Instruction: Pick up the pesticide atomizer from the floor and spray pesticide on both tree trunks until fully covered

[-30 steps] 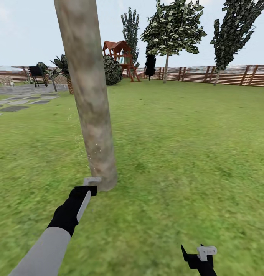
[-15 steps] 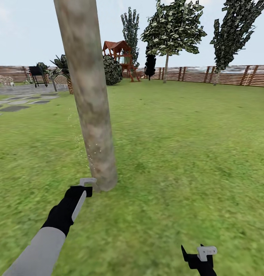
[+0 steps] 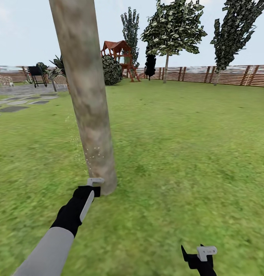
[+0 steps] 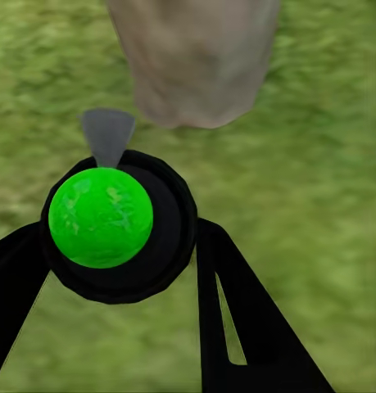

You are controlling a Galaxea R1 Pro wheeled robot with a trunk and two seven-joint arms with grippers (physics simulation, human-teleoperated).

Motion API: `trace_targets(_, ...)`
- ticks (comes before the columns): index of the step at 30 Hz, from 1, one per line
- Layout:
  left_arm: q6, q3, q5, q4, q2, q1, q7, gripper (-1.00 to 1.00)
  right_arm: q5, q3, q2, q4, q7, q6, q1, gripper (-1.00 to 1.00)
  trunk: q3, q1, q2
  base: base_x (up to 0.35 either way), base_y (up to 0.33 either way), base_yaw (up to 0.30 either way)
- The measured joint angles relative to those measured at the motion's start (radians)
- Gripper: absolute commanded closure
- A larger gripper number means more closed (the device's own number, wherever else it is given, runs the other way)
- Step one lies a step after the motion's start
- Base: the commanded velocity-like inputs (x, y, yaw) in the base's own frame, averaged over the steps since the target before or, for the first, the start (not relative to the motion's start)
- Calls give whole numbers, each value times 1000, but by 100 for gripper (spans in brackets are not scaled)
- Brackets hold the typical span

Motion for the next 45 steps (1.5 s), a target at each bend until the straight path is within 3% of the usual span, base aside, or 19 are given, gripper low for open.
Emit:
trace_targets(4, 0, 2, -4, 7, 32, 2, -3, 100, 1, 0, 0, 0, 1, 0, 0, -100, 0, 0, 0, 0, 0, 0)
trace_targets(8, -2, -8, 2, 10, 27, 3, -3, 100, 1, 0, 0, 0, 1, 0, 0, -100, 0, 0, 0, 0, 0, 0)
trace_targets(11, -4, -92, 11, 6, 3, 4, 0, 100, 1, 0, 0, 0, 0, 0, 0, -100, 0, 0, 0, 0, 0, 0)
trace_targets(13, -2, -115, 5, 3, -18, 3, 1, 100, 1, 0, 0, 0, 1, 0, 0, -100, 0, 0, 0, 0, 0, 0)
trace_targets(18, 0, -99, -4, 11, -5, 3, 1, 100, 1, 0, 0, 0, 1, 0, 0, -100, 0, 0, 0, 0, 0, 0)
trace_targets(23, 1, -10, 0, 8, 50, 2, -1, 100, 1, 0, 0, 0, 1, 0, 0, -100, 0, 0, 0, 0, 0, 0)
trace_targets(29, 53, -6, 1, -61, 18, -7, 0, 100, 1, 0, 0, 0, 1, 0, 0, -100, 0, 0, 0, 0, 0, 0)
trace_targets(32, 218, -26, -3, -218, -5, -6, 1, 100, 1, 0, 0, 0, 1, 0, 0, -100, 0, 0, 0, -19, 2, 0)
trace_targets(33, 239, -27, -8, -254, -3, -5, 2, 100, 1, 0, 0, 0, 1, 0, 0, -100, 0, 0, 0, -176, 48, 0)
trace_targets(37, 260, -24, -8, -291, 4, -8, 2, 100, 1, 0, 0, 1, 1, 0, 0, -100, 0, 0, 0, -131, 40, 0)
trace_targets(45, 274, -28, -7, -357, -13, -20, 5, 100, 1, 0, 0, 1, 1, 0, 0, -100, 0, 0, 0, -5, 1, 0)
